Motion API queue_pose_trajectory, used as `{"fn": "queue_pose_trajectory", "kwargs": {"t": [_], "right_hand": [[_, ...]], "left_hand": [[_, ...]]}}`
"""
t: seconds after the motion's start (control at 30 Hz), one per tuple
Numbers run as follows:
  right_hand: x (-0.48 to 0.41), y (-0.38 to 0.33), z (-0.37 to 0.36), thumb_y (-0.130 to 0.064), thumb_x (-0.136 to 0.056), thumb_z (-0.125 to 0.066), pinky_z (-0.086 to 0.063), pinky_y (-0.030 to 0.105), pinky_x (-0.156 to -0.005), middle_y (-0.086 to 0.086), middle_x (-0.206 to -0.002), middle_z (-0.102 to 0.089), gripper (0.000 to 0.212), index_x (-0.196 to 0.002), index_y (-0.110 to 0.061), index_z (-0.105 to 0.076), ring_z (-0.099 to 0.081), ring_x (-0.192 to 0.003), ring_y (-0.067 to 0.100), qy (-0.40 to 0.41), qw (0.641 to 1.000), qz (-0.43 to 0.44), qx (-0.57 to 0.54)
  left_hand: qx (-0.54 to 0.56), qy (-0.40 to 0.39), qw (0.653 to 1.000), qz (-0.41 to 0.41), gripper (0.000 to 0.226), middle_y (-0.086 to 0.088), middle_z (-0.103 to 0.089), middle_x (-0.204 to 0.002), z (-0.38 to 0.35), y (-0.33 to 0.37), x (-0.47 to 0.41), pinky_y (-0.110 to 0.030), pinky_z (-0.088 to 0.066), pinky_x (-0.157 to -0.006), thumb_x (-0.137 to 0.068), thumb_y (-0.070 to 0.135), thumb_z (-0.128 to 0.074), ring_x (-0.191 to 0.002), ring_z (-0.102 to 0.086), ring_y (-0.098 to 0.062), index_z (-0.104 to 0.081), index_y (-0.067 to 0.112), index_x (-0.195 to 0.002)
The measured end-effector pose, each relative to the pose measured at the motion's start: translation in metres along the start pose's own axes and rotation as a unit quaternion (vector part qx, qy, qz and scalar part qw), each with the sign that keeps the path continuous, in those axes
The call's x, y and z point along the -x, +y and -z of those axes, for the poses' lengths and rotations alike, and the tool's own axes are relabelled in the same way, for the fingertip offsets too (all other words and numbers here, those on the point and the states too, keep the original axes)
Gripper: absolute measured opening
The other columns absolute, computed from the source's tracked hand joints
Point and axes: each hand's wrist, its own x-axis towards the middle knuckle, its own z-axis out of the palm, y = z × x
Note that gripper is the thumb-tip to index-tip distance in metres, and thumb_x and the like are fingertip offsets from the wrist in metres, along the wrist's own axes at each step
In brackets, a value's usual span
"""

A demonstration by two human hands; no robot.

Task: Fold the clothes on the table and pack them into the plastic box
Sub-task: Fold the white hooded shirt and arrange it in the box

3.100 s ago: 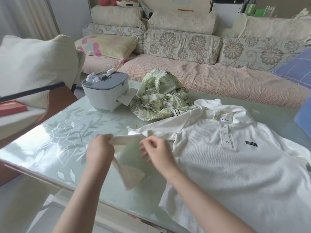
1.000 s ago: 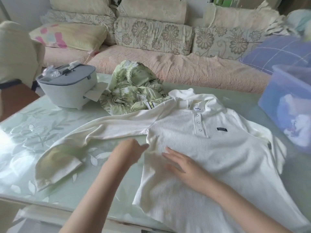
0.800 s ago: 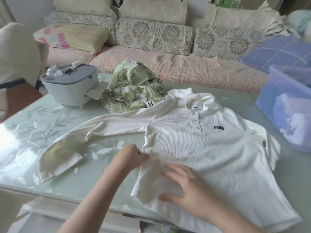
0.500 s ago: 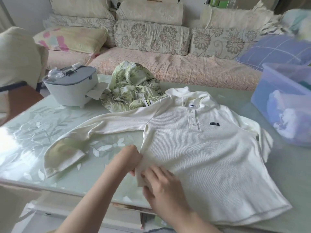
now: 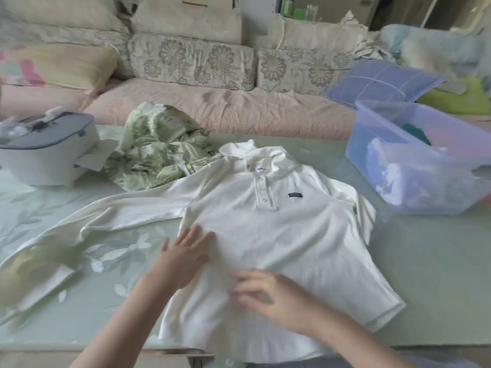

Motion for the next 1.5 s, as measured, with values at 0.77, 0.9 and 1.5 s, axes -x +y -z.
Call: {"fn": "queue_pose_trajectory", "kwargs": {"t": [0.77, 0.9, 1.5], "right_hand": [[0.087, 0.127, 0.125, -0.016, -0.077, -0.074, -0.036, 0.025, -0.052, 0.002, -0.074, -0.05, 0.051, -0.116, -0.01, -0.041, -0.048, -0.058, 0.016, 0.282, 0.872, -0.4, -0.027], [0.097, 0.125, 0.124, -0.027, -0.078, -0.073, -0.041, 0.028, -0.059, 0.0, -0.083, -0.054, 0.048, -0.111, -0.015, -0.039, -0.056, -0.068, 0.02, 0.184, 0.878, -0.438, 0.05], [0.049, 0.17, 0.203, -0.009, -0.091, -0.056, -0.035, 0.028, -0.066, 0.002, -0.079, -0.053, 0.006, -0.097, -0.008, -0.052, -0.049, -0.076, 0.02, 0.563, 0.779, -0.236, -0.147]], "left_hand": [[-0.008, 0.031, 0.979, -0.202, 0.093, -0.002, 0.021, -0.157, -0.029, 0.189, -0.041, -0.046, 0.006, -0.116, -0.072, 0.079, 0.009, -0.143, 0.022, -0.023, 0.009, 0.029, -0.15], [0.002, -0.046, 0.979, -0.199, 0.069, -0.003, 0.021, -0.157, -0.012, 0.191, -0.039, -0.058, 0.01, -0.113, -0.089, 0.065, -0.007, -0.142, 0.025, -0.026, -0.001, 0.032, -0.15], [0.035, 0.029, 0.98, -0.191, 0.075, 0.001, 0.016, -0.158, -0.022, 0.229, -0.093, -0.051, 0.009, -0.116, -0.094, 0.059, -0.022, -0.144, 0.02, -0.015, 0.006, 0.021, -0.152]]}}
